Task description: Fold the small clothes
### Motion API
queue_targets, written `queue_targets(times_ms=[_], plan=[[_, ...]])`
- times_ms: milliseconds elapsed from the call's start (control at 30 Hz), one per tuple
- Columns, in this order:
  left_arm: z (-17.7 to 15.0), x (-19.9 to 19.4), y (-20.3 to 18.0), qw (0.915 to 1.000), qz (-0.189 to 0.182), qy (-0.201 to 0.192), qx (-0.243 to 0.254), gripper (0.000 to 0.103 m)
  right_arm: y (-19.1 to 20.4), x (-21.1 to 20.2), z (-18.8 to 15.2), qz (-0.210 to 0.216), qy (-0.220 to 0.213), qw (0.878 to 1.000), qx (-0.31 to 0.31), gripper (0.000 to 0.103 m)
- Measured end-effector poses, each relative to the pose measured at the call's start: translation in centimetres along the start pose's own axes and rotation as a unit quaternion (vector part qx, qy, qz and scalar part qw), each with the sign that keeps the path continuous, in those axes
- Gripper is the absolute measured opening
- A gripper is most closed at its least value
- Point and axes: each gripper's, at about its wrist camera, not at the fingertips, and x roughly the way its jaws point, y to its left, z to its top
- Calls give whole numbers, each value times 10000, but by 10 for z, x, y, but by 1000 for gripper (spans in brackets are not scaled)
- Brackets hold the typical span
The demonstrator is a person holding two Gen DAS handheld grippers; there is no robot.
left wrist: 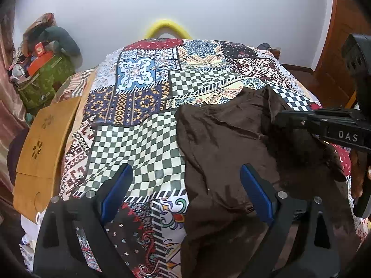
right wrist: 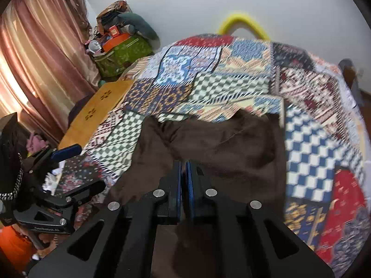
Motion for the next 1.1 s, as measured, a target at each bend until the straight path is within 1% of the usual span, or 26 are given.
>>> queue_targets(times_ms=[33,133,200,233,333,400,500,633,700,800,833,867,900,967,1033,1100], plan=[[1,-2,0,10000,19,-15,7,94,1,-5,1,21,-30,10000,12,8],[6,-5,-4,10000,20,-73,52,94,5,-26,5,32,-315,9995,-78,22],[10,-7,-9,9999,19,-120,99,94,6,-46,8,-213,-594,9976,-294,38],[12,-7,-12,9998,5,-135,117,94,7,-52,9,-332,-685,9963,-408,39],[20,-4,-24,9996,-85,-192,191,94,2,-68,9,-633,-811,9926,-650,41],[27,0,-34,9993,-133,-218,277,94,-7,-73,7,-910,-842,9891,-797,41],[36,13,-51,9986,-181,-209,444,94,-21,-69,4,-1033,-756,9883,-832,41],[38,36,-68,9980,-235,-27,592,94,-41,-49,-5,-1037,-468,9914,-648,41],[36,52,-74,9976,-271,164,611,94,-52,-34,-15,-1066,-251,9922,-589,41],[29,77,-78,9959,-385,633,520,94,-58,-16,-31,-1180,59,9909,-641,41],[26,84,-79,9950,-374,770,514,94,-58,-11,-36,-1203,164,9902,-683,41],[23,89,-80,9946,-359,828,514,94,-59,-7,-41,-1235,254,9893,-738,41],[22,90,-80,9946,-396,819,490,94,-60,-4,-47,-1265,319,9883,-796,41],[22,90,-77,9948,-463,809,408,94,-62,-11,-55,-1208,223,9892,-802,41],[22,90,-74,9949,-474,823,342,94,-68,-20,-61,-1090,242,9918,-621,41],[21,88,-71,9950,-462,838,300,94,-70,-27,-66,-1083,245,9923,-553,41]])
